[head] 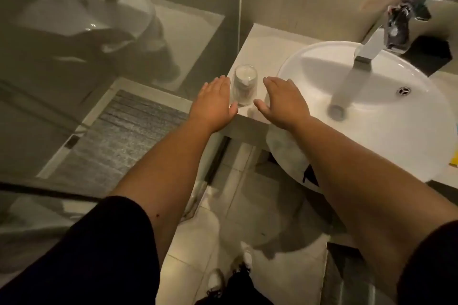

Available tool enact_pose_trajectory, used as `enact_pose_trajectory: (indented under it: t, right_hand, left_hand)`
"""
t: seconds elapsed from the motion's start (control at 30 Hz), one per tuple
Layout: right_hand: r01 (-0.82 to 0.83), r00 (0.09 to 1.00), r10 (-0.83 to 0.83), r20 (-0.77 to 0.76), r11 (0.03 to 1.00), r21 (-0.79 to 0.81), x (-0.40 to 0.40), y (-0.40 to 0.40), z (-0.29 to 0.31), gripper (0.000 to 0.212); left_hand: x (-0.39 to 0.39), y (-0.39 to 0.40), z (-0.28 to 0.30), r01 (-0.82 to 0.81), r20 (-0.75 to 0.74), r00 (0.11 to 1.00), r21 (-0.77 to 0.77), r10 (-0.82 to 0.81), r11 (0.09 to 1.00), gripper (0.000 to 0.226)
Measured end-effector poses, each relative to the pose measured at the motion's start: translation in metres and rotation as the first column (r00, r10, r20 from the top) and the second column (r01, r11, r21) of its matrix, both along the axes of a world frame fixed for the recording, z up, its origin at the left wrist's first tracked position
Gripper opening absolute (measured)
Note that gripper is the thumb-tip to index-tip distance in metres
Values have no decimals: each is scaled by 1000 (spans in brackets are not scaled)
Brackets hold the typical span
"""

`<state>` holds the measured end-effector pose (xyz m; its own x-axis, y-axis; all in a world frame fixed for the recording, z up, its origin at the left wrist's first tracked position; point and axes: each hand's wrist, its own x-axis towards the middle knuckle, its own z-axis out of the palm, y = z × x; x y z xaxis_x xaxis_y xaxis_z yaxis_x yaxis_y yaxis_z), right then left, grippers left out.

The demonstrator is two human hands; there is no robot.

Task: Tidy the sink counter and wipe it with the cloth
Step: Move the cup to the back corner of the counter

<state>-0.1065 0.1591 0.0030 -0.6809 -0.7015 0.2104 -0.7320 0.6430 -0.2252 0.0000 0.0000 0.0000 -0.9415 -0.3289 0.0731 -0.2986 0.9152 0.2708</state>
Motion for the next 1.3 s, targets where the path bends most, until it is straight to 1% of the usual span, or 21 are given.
enact_pose_trajectory:
  t: [0.07, 0.13, 0.27, 0.4, 0.47, 0.57, 0.67, 0.73, 0.83, 0.97, 1.13, 1.23, 1.3]
  right_hand:
    - [-28, 999, 28, 15, 1000, 12, -12, -8, -3, 54]
    - [-54, 997, 53, 50, 998, 34, -23, -14, -7, 57]
    - [-59, 995, 56, 85, 998, 32, -40, -24, -16, 58]
    - [-38, 991, 26, 129, 995, 87, -54, -33, -21, 64]
    - [-48, 987, 33, 156, 995, 93, -59, -37, -23, 60]
    - [-15, 975, 6, 221, 999, 36, -62, -44, -22, 51]
    - [24, 967, -10, 256, 998, -51, -58, -46, -14, 49]
    - [50, 962, -13, 274, 991, -128, -57, -46, -1, 48]
    - [87, 962, -39, 269, 982, -170, -58, -43, 28, 50]
    - [142, 967, -79, 243, 956, -257, -55, -11, 66, 48]
    - [285, 948, -223, 229, 914, -288, -57, 65, 84, 49]
    - [402, 910, -348, 224, 872, -280, -60, 117, 83, 47]
    - [488, 868, -430, 247, 827, -278, -63, 153, 83, 46]
  left_hand:
    - [-10, -3, 0, -13, -38, 999, 50, 15, 999, 60]
    - [-20, -8, 0, -21, -44, 999, 74, 25, 997, 59]
    - [-38, -15, -5, -24, 6, 1000, 136, 24, 990, 65]
    - [-53, -20, -8, 4, 39, 999, 238, -14, 971, 62]
    - [-57, -20, -10, 18, 47, 998, 270, -32, 963, 58]
    - [-60, -19, -8, 23, -7, 1000, 328, -22, 944, 50]
    - [-60, -18, -1, 15, -61, 998, 376, 8, 927, 45]
    - [-63, -18, 10, -2, -93, 995, 393, 42, 920, 44]
    - [-68, -15, 34, 15, -151, 987, 396, 50, 918, 45]
    - [-79, 6, 66, 109, -225, 974, 399, -18, 910, 42]
    - [-106, 69, 81, 288, -285, 941, 390, -182, 875, 39]
    - [-124, 118, 81, 383, -303, 910, 358, -282, 852, 39]
    - [-136, 152, 81, 450, -319, 883, 366, -344, 815, 40]
